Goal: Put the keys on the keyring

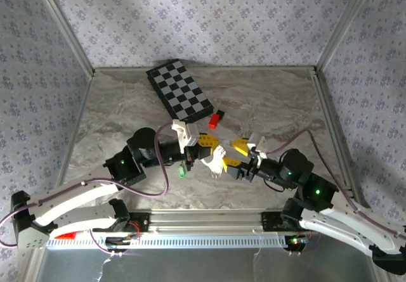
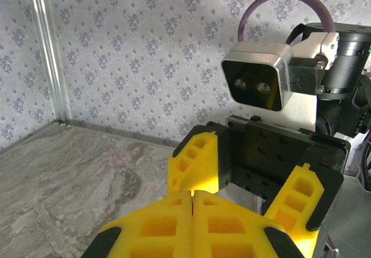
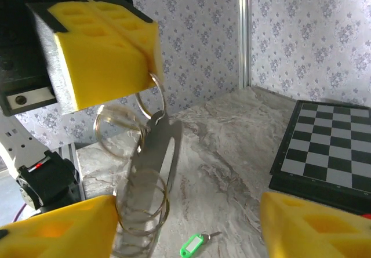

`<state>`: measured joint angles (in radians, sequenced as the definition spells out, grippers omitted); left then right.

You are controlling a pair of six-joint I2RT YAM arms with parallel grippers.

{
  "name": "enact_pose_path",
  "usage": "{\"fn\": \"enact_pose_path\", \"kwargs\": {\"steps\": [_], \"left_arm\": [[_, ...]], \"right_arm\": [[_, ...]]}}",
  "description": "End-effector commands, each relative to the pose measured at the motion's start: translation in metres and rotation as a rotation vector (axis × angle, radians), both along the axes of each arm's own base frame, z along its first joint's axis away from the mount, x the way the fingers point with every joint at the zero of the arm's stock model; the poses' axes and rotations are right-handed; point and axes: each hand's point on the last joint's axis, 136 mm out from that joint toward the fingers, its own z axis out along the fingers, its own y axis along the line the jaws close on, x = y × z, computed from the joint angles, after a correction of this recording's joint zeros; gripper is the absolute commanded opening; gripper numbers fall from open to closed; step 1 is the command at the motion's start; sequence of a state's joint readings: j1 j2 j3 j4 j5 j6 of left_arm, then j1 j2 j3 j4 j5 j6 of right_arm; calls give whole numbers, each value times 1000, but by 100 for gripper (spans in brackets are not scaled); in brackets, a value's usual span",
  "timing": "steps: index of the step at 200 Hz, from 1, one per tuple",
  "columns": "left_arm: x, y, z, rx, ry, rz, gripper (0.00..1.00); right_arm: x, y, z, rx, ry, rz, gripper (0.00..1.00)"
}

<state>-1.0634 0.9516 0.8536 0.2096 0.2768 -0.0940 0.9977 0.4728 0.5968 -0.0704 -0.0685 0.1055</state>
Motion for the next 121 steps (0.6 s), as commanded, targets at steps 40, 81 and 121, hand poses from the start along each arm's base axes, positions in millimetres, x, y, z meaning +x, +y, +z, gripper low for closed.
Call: {"fn": "enact_pose_path", "kwargs": {"steps": [40, 81, 121], "left_arm": [[-9, 5, 27, -71, -50, -18, 0], [-8, 4, 28, -73, -49, -14, 0], [-8, 4, 29, -70, -50, -12, 0]], "right_arm": [[-9, 16, -12, -44, 16, 73, 75], [5, 18, -9, -23, -4, 0, 64], [12, 20, -8, -25, -18, -29, 55]]}}
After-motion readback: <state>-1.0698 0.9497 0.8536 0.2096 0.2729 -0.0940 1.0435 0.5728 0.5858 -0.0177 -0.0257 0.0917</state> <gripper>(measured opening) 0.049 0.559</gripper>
